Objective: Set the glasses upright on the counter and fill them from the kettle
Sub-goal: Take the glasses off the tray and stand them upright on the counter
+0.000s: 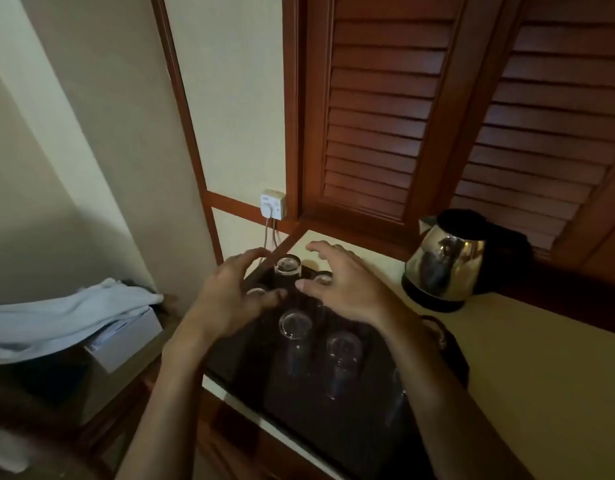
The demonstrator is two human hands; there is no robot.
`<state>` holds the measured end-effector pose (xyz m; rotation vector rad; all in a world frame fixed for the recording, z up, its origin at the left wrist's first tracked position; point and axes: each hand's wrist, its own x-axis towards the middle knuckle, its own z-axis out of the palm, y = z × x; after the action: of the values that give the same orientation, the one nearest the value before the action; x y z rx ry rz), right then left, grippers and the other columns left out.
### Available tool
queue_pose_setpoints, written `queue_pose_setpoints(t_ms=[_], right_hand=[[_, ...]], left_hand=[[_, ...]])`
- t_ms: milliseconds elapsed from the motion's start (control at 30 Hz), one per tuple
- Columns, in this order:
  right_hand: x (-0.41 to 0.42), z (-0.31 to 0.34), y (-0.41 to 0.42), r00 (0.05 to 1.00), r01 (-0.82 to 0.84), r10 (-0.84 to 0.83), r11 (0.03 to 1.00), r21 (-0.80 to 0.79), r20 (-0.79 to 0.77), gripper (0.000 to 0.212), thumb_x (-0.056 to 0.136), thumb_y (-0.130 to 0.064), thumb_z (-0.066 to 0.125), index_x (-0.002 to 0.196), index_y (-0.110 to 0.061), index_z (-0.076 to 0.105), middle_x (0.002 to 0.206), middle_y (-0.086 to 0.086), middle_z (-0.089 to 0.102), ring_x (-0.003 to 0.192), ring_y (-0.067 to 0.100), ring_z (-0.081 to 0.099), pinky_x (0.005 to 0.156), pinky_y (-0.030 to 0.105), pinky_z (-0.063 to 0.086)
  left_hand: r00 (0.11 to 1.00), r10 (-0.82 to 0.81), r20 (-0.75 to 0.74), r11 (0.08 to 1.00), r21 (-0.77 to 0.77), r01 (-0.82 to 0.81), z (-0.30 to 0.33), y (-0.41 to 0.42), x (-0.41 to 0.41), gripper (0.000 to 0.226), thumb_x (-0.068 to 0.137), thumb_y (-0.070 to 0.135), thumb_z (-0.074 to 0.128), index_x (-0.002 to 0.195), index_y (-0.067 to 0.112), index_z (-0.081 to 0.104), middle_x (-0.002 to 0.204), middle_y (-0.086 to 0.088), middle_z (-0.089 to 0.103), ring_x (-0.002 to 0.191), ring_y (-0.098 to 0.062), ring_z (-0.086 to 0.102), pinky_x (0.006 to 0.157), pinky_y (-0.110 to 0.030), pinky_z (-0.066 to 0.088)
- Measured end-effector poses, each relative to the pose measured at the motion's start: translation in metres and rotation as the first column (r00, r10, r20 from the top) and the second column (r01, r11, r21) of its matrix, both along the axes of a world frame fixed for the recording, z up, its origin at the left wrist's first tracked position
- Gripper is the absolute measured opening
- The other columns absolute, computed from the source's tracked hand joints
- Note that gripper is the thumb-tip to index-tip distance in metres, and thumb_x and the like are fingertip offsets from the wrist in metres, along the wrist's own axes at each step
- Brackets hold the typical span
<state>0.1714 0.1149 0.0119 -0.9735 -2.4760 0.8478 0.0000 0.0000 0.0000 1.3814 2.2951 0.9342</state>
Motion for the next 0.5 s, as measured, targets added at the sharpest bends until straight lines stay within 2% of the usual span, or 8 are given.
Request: queue_pose_setpoints(t_ms=[33,100,133,233,333,400,500], right_hand=[[-0.018,-0.003,0.004,0.996,-0.037,0.031,0.997,0.068,0.081,0.063,0.095,-0.041,0.068,0.151,-0.032,0.042,0.149,0.000,0.050,0.140,0.023,0.044,0.107,0.040,0.037],[-0.050,-0.013,0.014,0.971,-0.081,0.044,0.985,0.153,0.233,0.063,0.096,-0.033,0.068,0.152,-0.031,0.040,0.150,0.003,0.046,0.140,0.026,0.040,0.108,0.043,0.035],[-0.064,-0.017,0.018,0.949,-0.107,0.050,0.979,0.172,0.311,0.065,0.096,-0.030,0.068,0.154,-0.031,0.038,0.152,0.004,0.043,0.141,0.028,0.038,0.109,0.045,0.033],[-0.090,-0.032,0.035,0.883,-0.169,0.058,0.965,0.201,0.465,0.070,0.095,-0.020,0.069,0.155,-0.031,0.036,0.156,0.011,0.036,0.142,0.033,0.036,0.111,0.047,0.033],[-0.102,-0.040,0.047,0.869,-0.193,0.096,0.969,0.153,0.486,0.064,0.093,-0.014,0.071,0.149,-0.030,0.045,0.142,0.010,0.047,0.131,0.033,0.046,0.101,0.044,0.044],[-0.107,-0.041,0.056,0.872,-0.186,0.118,0.977,0.099,0.475,0.057,0.091,-0.013,0.074,0.142,-0.026,0.051,0.131,0.009,0.051,0.123,0.031,0.053,0.092,0.041,0.048],[-0.118,-0.035,0.067,0.821,-0.192,0.088,0.973,0.129,0.564,0.060,0.090,-0.010,0.075,0.143,-0.020,0.048,0.136,0.010,0.051,0.120,0.030,0.056,0.080,0.032,0.042]], left_hand=[[0.999,-0.036,-0.036,0.997,-0.067,0.034,-0.003,0.004,-0.011,0.073,0.086,0.044,0.079,0.149,0.034,0.044,0.155,-0.003,0.048,0.140,-0.026,0.047,0.110,-0.042,0.042],[0.987,-0.141,-0.078,0.973,-0.192,0.124,-0.011,0.015,-0.033,0.075,0.085,0.046,0.078,0.150,0.029,0.044,0.145,-0.003,0.056,0.127,-0.022,0.054,0.102,-0.035,0.044],[0.978,-0.202,-0.040,0.947,-0.261,0.185,-0.014,0.020,-0.040,0.074,0.086,0.046,0.078,0.149,0.027,0.045,0.141,-0.001,0.059,0.122,-0.019,0.056,0.098,-0.031,0.043],[0.942,-0.334,0.030,0.885,-0.334,0.324,-0.022,0.035,-0.053,0.066,0.087,0.054,0.073,0.144,0.030,0.049,0.134,0.007,0.063,0.114,-0.011,0.059,0.092,-0.022,0.041],[0.907,-0.417,0.062,0.839,-0.358,0.410,-0.026,0.044,-0.058,0.043,0.092,0.050,0.069,0.129,0.031,0.058,0.116,0.010,0.065,0.099,-0.004,0.061,0.085,-0.018,0.044],[0.881,-0.460,0.108,0.815,-0.343,0.467,-0.030,0.053,-0.062,0.038,0.093,0.045,0.068,0.126,0.028,0.063,0.114,0.007,0.066,0.102,-0.008,0.064,0.092,-0.024,0.050],[0.837,-0.533,0.125,0.747,-0.396,0.535,-0.027,0.065,-0.066,0.037,0.095,0.038,0.066,0.130,0.026,0.063,0.116,0.006,0.065,0.106,-0.011,0.064,0.096,-0.028,0.052]])
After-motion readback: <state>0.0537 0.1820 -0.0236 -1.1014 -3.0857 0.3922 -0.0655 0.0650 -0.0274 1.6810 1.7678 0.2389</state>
